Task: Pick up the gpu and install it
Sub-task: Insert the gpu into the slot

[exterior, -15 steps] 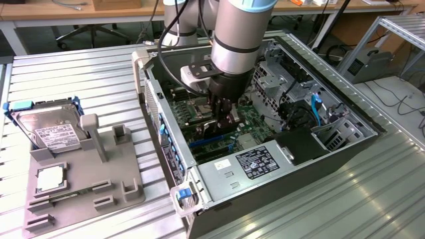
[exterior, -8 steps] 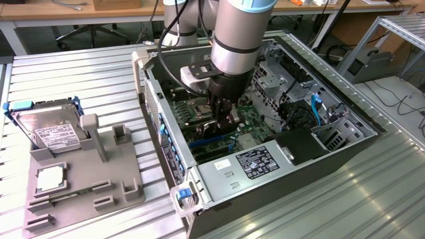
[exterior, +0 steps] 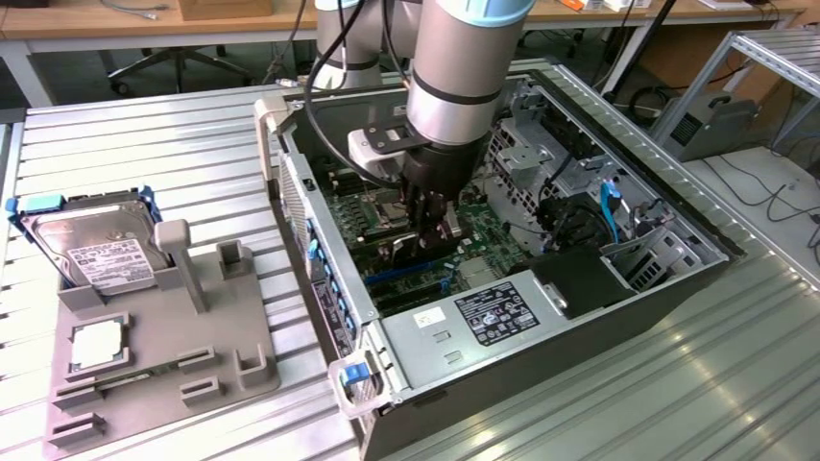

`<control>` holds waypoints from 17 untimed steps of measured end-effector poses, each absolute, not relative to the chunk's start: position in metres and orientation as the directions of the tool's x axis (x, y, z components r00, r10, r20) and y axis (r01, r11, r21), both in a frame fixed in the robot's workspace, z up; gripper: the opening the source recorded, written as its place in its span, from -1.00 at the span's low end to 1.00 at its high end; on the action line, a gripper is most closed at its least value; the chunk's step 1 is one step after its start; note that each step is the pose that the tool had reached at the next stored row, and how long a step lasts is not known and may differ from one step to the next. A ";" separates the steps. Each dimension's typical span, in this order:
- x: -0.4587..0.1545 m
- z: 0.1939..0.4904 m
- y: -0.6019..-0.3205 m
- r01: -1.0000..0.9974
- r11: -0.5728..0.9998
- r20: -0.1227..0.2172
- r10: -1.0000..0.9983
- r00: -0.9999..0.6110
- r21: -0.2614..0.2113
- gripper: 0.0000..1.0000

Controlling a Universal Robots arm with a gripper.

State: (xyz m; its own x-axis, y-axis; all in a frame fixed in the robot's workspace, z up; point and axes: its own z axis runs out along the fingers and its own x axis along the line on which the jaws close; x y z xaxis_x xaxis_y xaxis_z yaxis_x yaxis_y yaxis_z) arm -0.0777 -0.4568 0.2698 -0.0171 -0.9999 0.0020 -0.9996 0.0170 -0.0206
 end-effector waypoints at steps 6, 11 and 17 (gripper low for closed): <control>-0.077 0.270 -0.457 -1.000 0.017 0.002 -1.000 -0.017 -0.018 -0.47; -0.077 0.270 -0.457 -1.000 0.017 0.004 -1.000 -0.017 -0.018 -0.47; -0.077 0.270 -0.457 -1.000 0.017 0.004 -1.000 -0.017 -0.018 -0.47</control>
State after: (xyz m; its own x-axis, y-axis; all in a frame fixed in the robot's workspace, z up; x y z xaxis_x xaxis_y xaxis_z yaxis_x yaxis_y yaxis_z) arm -0.0770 -0.4568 0.2697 -0.0172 -0.9998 0.0045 -0.9997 0.0171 -0.0176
